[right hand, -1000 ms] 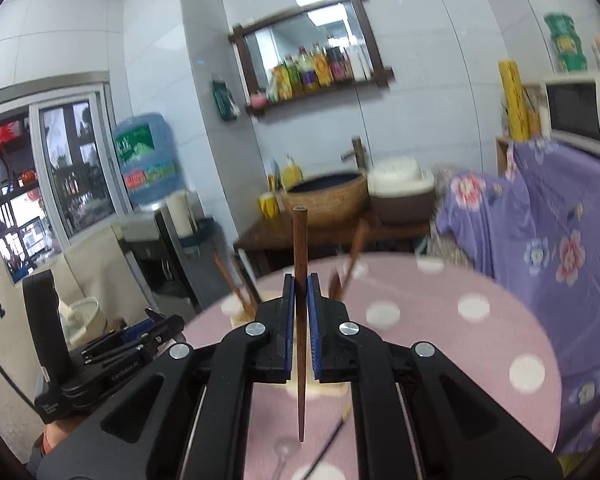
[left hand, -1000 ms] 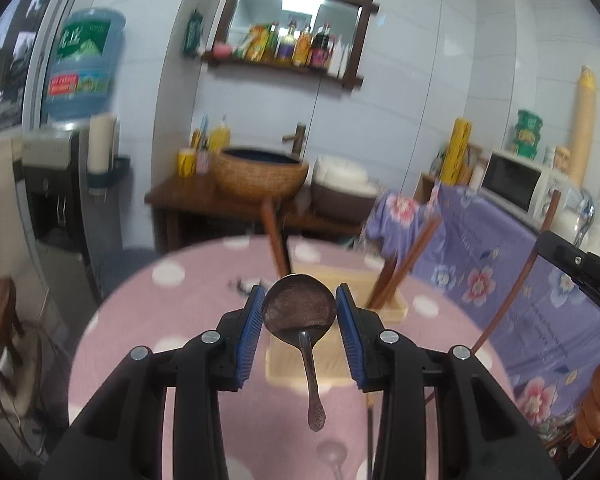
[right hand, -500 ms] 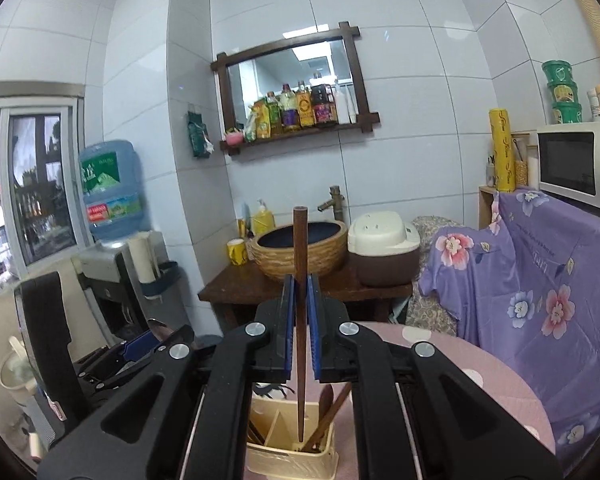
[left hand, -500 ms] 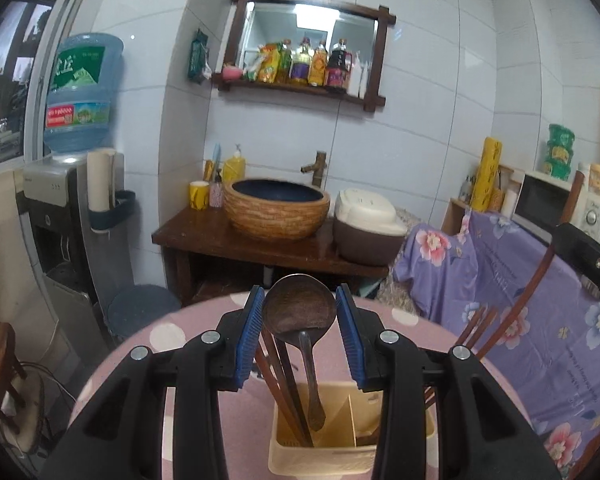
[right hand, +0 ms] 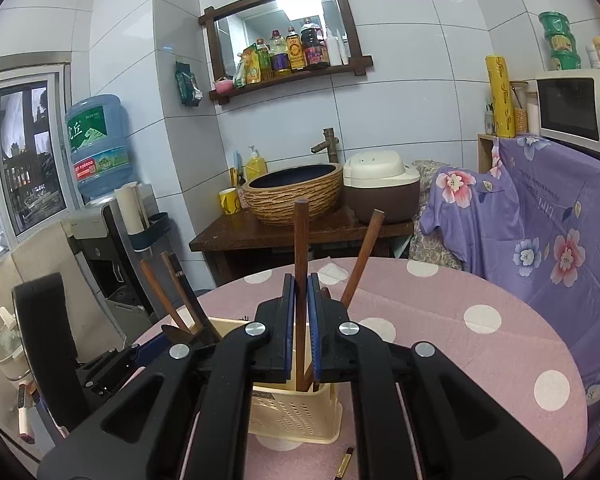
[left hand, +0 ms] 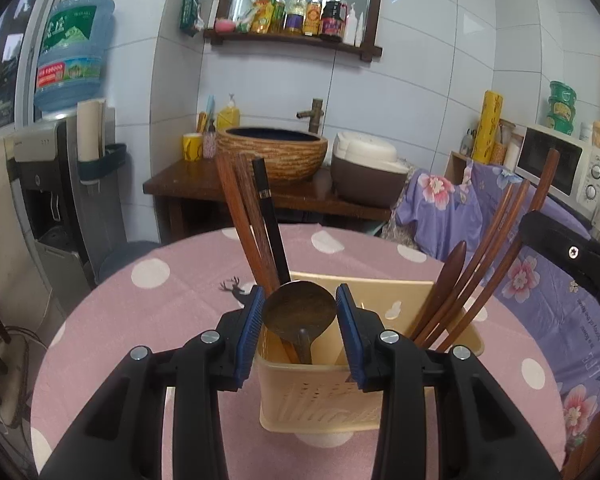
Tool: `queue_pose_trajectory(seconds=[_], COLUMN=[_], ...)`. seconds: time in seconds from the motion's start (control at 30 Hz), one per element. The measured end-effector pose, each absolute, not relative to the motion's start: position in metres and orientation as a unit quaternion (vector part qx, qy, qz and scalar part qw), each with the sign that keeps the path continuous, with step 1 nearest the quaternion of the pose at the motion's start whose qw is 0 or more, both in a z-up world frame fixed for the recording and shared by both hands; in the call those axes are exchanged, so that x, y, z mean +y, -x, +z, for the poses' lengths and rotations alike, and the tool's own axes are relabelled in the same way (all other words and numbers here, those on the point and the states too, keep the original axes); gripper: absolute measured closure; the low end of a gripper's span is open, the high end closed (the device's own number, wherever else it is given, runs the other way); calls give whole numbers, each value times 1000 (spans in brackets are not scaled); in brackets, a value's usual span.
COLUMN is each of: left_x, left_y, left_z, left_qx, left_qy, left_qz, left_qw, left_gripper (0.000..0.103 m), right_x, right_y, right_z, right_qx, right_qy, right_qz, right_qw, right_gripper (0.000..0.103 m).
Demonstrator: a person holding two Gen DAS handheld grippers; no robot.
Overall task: Organize utensils
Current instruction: 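Open the left tool dropping the spoon while the right tool drops the chopstick into the holder, then move the left tool to the pale spoon while the right tool approaches the black chopstick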
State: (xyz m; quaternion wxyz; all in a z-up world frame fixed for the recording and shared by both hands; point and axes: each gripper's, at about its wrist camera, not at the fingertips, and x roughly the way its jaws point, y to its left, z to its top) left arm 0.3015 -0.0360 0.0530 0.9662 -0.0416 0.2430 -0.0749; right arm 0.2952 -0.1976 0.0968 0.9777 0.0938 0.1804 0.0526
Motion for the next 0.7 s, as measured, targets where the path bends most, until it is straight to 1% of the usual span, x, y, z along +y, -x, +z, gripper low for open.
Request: queue_pose_trajectory(seconds=[0.1, 0.17, 0.23, 0.27, 0.3, 0.4, 0.47, 0.57, 0.63, 0.67, 0.7], left_x=[-37, -38, -37, -37, -36, -32, -28, -27, -30, -33, -35], left_y=[-300, -298, -291, -285, -279, -256, -239, -216, -205, -199, -196], left_z=[53, 53, 56, 58, 59, 60, 53, 31, 9, -3, -11], left_qx=[245, 246, 240, 234, 230, 229, 245, 287, 326, 345, 358], left_qy=[37, 40, 37, 35, 33, 23, 16, 1, -1, -1, -2], left_qz=[-81, -88, -89, -87, -86, -79, -80, -81, -92, -99, -104], left_qw=[965, 964, 966, 968, 969, 970, 966, 955, 941, 933, 928], left_gripper=[66, 64, 53, 45, 41, 36, 36, 36, 36, 37, 40], right_x=[-198, -200, -202, -203, -204, -208, -211, -215, -219, -221, -224], right_y=[-294, -292, -285, -280, -274, -252, -239, -220, -210, -207, -203], right_z=[95, 93, 91, 90, 90, 84, 77, 52, 27, 20, 8], right_qx=[180, 176, 168, 164, 162, 161, 169, 201, 237, 248, 262], right_qy=[-93, -95, -92, -91, -92, -87, -79, -66, -62, -61, -62], right_qz=[52, 45, 38, 39, 39, 38, 32, 14, 1, -2, -11], right_qw=[978, 979, 981, 981, 982, 982, 982, 977, 969, 967, 963], right_gripper=[95, 94, 83, 68, 58, 58, 58, 56, 56, 56, 56])
